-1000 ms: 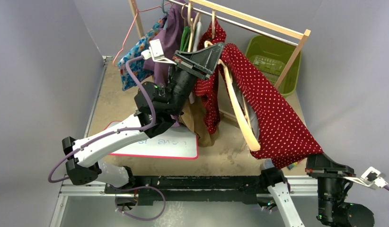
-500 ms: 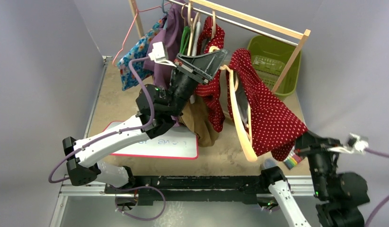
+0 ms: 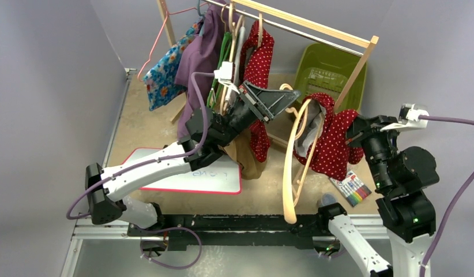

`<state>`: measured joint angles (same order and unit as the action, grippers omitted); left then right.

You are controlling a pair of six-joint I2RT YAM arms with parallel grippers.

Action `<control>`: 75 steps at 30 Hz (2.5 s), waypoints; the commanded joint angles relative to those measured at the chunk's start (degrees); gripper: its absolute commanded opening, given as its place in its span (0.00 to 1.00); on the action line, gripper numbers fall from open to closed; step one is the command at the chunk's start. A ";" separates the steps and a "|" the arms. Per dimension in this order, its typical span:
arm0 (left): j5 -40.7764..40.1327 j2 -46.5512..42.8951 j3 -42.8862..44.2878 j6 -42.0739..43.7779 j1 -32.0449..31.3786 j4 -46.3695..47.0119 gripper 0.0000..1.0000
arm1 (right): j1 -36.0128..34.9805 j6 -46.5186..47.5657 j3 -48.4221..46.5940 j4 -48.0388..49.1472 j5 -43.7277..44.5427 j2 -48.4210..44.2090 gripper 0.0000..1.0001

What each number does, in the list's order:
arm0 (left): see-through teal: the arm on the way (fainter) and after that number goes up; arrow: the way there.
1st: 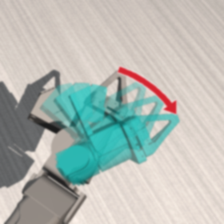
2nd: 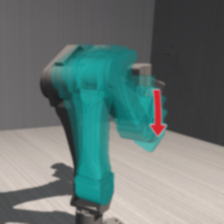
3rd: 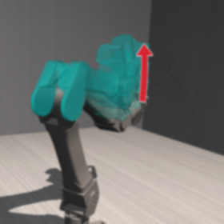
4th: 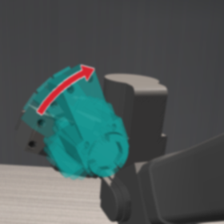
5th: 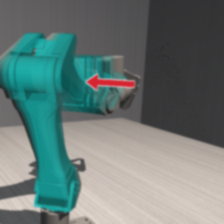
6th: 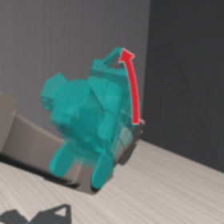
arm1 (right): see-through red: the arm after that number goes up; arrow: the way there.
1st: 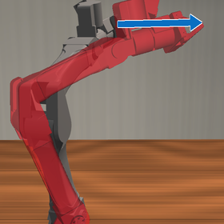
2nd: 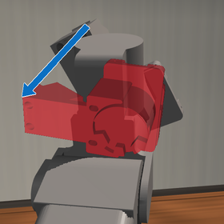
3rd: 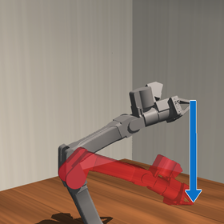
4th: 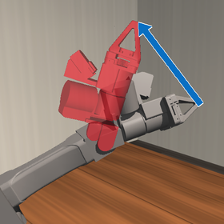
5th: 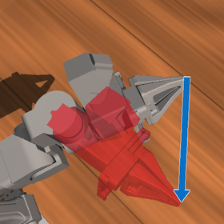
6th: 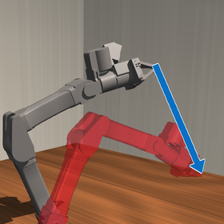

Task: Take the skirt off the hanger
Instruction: Remove the skirt from the hanger, then place the skirt in the bin.

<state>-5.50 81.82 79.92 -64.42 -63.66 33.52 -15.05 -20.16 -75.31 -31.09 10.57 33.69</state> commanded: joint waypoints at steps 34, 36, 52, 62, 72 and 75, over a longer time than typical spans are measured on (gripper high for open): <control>1.25 -12.43 6.47 26.84 0.11 -23.08 0.00 | -0.16 14.68 -4.69 -5.64 19.17 2.48 0.00; -0.20 -12.78 6.38 27.15 0.11 -24.12 0.00 | -0.24 15.20 -4.31 -4.13 21.44 2.46 0.00; -2.03 -11.91 8.05 26.28 0.11 -27.65 0.00 | 1.55 12.24 -13.05 10.61 30.65 24.30 0.00; -2.45 -12.07 7.93 23.82 0.16 -28.14 0.00 | 23.95 5.80 -18.05 12.38 0.62 30.33 0.00; -3.50 -12.57 6.88 23.80 0.16 -28.60 0.00 | 30.03 7.63 -38.32 7.73 -0.77 38.97 0.00; -4.06 -13.44 6.17 23.57 0.12 -28.20 0.00 | 32.82 6.07 -47.19 6.39 -7.24 44.92 0.00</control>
<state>-8.84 70.28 85.17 -39.86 -63.66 2.00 15.03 -12.64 -112.81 -26.87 10.98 72.79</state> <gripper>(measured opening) 0.086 0.007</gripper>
